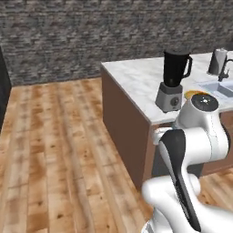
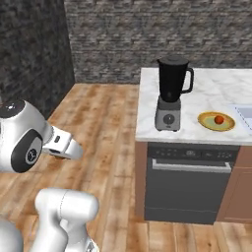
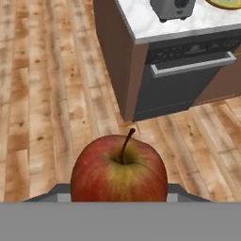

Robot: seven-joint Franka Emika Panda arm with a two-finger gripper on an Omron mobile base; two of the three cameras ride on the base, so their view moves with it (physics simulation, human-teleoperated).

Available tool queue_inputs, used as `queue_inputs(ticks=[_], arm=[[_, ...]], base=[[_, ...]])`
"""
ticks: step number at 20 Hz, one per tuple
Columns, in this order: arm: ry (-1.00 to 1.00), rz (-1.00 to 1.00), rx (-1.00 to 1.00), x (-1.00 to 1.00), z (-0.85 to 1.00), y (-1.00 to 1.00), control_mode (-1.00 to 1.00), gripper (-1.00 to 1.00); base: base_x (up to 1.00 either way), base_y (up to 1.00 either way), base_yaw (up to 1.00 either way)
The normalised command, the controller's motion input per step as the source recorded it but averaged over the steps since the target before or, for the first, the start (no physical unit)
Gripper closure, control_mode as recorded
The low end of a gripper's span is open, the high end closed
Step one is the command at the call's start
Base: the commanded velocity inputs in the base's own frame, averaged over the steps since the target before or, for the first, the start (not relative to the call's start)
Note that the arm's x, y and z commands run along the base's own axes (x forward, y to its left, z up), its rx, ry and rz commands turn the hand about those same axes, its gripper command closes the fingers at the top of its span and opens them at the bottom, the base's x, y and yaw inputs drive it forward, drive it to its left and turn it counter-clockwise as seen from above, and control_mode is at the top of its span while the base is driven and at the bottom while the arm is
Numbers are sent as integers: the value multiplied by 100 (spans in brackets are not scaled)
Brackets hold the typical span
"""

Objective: Pick the two apples from the fridge and place them on the plate next to the blender to make a fruit smoothie.

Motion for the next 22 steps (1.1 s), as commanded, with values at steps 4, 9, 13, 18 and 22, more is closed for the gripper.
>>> queue_inputs(ticks=[4,9,13,18,22], arm=[[0,0,0,0,0,0,100,100],[0,0,0,0,0,0,100,100],[0,0,0,0,0,0,100,100],[0,0,0,0,0,0,100,100],[0,0,0,0,0,0,100,100]], base=[[100,-85,-10],[54,-100,0],[44,-100,0],[62,-100,3],[82,-70,11]])
